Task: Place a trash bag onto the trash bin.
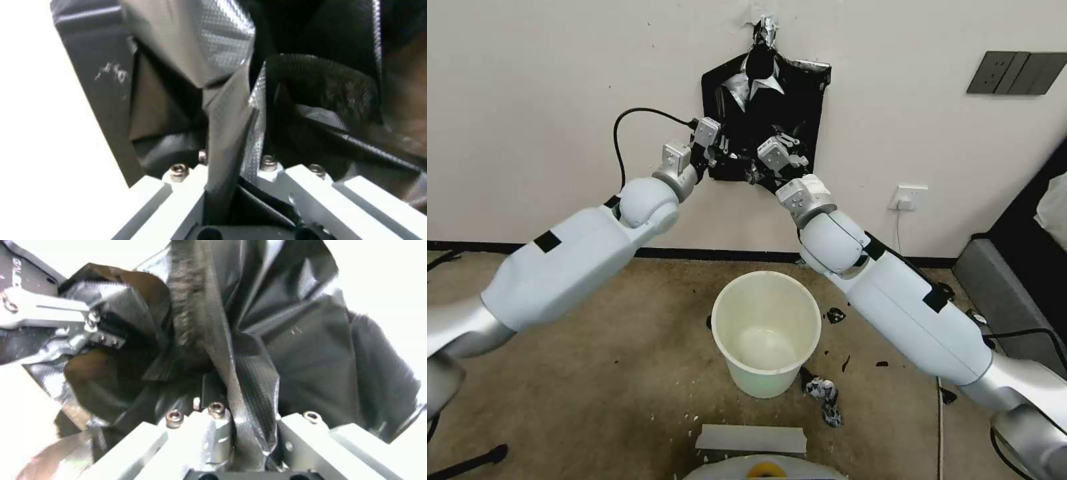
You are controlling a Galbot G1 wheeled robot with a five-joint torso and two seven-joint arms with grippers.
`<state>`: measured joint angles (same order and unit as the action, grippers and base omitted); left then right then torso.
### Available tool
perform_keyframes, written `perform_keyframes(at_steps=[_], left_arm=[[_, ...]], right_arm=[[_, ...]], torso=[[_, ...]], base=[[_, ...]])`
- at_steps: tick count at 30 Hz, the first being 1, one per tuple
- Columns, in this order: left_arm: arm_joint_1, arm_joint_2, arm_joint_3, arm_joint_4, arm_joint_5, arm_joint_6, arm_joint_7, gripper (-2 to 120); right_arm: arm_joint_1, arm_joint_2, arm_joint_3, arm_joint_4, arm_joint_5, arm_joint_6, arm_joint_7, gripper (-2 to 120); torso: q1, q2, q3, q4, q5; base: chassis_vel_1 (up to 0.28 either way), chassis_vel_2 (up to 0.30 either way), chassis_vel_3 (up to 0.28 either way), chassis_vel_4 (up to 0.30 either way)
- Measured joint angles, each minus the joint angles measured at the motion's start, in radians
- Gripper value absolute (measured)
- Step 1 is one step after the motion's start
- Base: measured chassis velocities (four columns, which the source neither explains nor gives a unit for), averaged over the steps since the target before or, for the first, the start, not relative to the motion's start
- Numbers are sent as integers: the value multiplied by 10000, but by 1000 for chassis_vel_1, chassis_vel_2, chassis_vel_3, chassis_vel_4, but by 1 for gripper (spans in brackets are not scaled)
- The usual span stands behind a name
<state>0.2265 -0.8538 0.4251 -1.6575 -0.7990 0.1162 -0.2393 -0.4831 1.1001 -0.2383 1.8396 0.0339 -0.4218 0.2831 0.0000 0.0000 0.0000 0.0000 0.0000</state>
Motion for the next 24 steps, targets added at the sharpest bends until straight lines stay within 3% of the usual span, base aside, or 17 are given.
perform_keyframes(at_steps=[3,5,7,8,11,15,17,24], left_arm=[[1418,197,-1225,-1560,-934,951,-669,0],[1883,222,-1604,-1924,-1031,1119,-756,0],[3576,226,-2953,-2839,-963,1512,-772,0],[3576,226,-2953,-2839,-963,1512,-772,0],[5506,134,-4734,-3681,-441,1603,-491,0],[6235,95,-5347,-4215,-303,1562,-450,0],[6589,5,-5695,-5098,-585,1485,-733,0],[6993,-258,-5702,-6227,-1841,1388,-1388,0]], right_arm=[[-642,-353,260,871,1297,-737,-47,0],[-858,-452,328,1095,1552,-890,-55,0],[-1644,-761,557,1853,2148,-1215,-139,0],[-1644,-761,557,1853,2148,-1215,-139,0],[-2397,-868,820,2548,2234,-1275,-309,0],[-2721,-872,1069,2965,2214,-1275,-411,0],[-2949,-841,1437,3498,2176,-1267,-503,0],[-3626,-1057,2330,4339,2086,-1191,-1006,0]], torso=[[0,0,-1,1,0],[-1,0,-1,-1,1],[0,0,-2,-2,0],[0,0,-2,-2,0],[-1,0,-2,3,1],[-1,0,-2,3,-1],[-2,0,-2,2,2],[-2,1,-2,0,1]], base=[[0,0,0,0],[0,0,0,0],[0,0,0,0],[0,0,0,0],[0,0,0,0],[0,0,0,0],[0,0,0,0],[0,0,0,0]])
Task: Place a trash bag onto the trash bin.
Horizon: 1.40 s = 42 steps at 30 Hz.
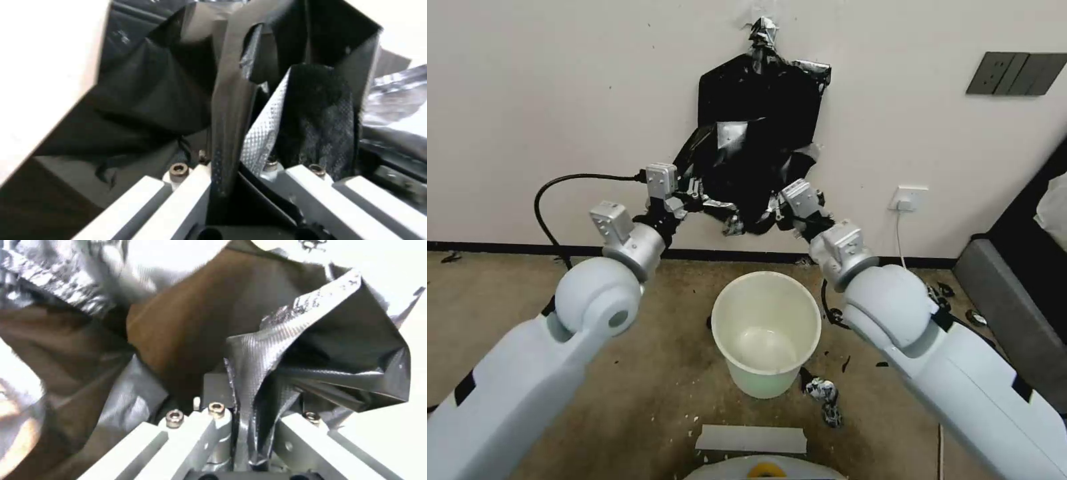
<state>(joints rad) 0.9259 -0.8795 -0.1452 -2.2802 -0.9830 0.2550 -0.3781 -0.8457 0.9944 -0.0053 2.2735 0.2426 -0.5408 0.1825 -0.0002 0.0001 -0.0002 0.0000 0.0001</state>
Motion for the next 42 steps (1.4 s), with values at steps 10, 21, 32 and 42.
perform_keyframes(at_steps=[10,21,32,42], left_arm=[[1374,-532,-650,-1321,-1861,900,-607,0],[3043,-1437,-691,-1460,-1175,1218,-535,0],[3716,-2202,70,-645,-141,686,478,0],[3741,-3056,598,407,724,283,938,0]], right_arm=[[-2333,-1044,1658,1466,-378,-423,-757,0],[-4202,-1167,2033,1935,-1306,-64,-1032,0],[-4976,-892,2097,1953,-1749,329,-1131,0],[-5485,-618,2123,1889,-2068,745,-1156,0]], torso=[[0,0,0,-2,2],[0,0,0,0,-1],[0,0,1,0,0],[1,-2,1,-1,0]], base=[[0,0,0,0],[0,0,0,0],[0,0,0,0],[0,0,0,0]])
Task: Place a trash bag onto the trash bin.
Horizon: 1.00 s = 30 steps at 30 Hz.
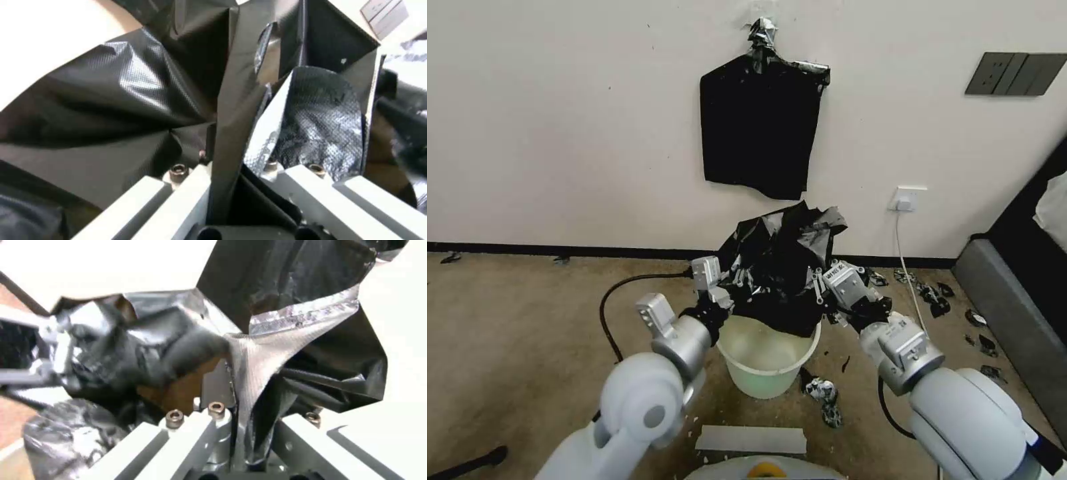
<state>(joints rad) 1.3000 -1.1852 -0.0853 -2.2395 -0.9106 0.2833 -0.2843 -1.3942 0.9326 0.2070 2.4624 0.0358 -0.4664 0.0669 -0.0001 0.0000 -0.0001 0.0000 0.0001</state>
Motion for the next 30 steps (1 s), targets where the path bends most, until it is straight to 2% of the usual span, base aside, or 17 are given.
perform_keyframes(at_steps=[12,18,23,30], left_arm=[[435,-955,510,579,1003,-85,176,0],[1095,-1224,338,525,1317,-223,329,0],[1596,-1620,211,653,1996,-485,392,0],[2568,-1695,-232,421,2785,-723,381,0]], right_arm=[[-227,-32,18,12,27,60,15,0],[-372,73,-161,-173,174,81,67,0],[-456,207,-319,-357,412,84,155,0],[-807,247,-494,-773,1021,95,457,0]], torso=[[0,0,0,0,0],[0,0,0,1,1],[0,0,0,1,-2],[0,0,0,2,-1]], base=[[0,0,0,0],[0,0,0,0],[0,0,0,0],[0,0,0,0]])
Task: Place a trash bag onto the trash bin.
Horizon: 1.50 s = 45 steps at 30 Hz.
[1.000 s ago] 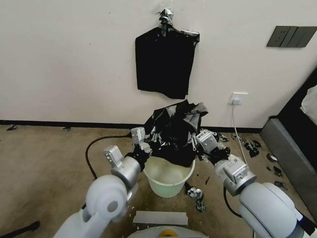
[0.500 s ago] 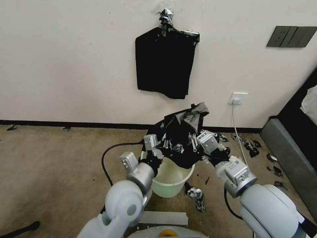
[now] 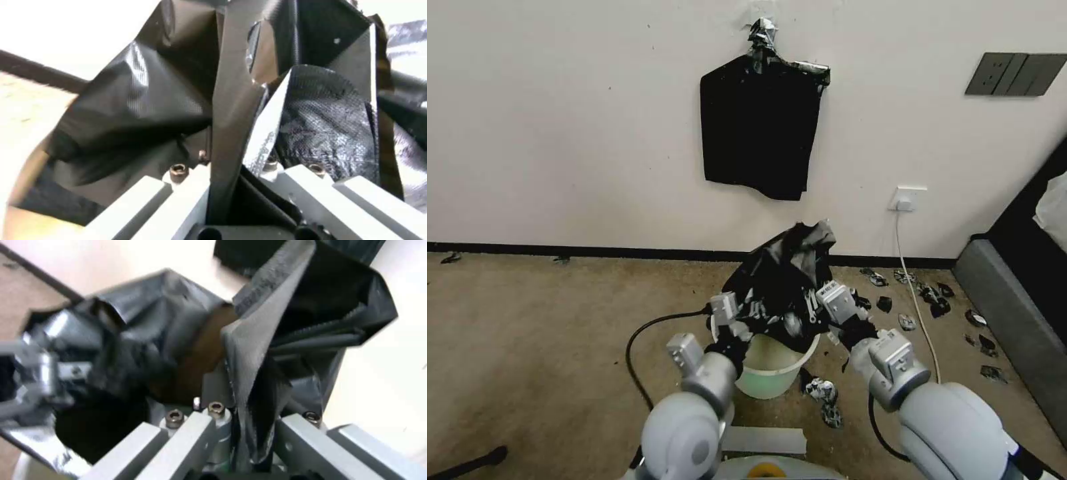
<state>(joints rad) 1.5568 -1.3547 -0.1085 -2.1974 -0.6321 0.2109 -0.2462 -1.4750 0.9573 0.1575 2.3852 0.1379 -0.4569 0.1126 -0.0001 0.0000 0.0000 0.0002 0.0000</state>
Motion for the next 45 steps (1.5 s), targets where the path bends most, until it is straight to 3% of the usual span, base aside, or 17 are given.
perform_keyframes(at_steps=[14,31,45], left_arm=[[1414,-26,-515,-33,1324,-252,-546,0],[2551,390,-1340,-294,1726,-314,-585,0],[2664,344,-1348,-59,2013,-278,-541,0]], right_arm=[[-1053,0,-182,-540,-601,438,88,0],[-1926,-298,-11,-853,-1021,804,255,0],[-2477,-299,167,-912,-1237,858,534,0]], torso=[[1,0,-1,-2,-1],[0,1,0,-2,0],[0,0,0,-2,0]], base=[[0,0,0,0],[0,0,0,0],[0,0,0,0]])
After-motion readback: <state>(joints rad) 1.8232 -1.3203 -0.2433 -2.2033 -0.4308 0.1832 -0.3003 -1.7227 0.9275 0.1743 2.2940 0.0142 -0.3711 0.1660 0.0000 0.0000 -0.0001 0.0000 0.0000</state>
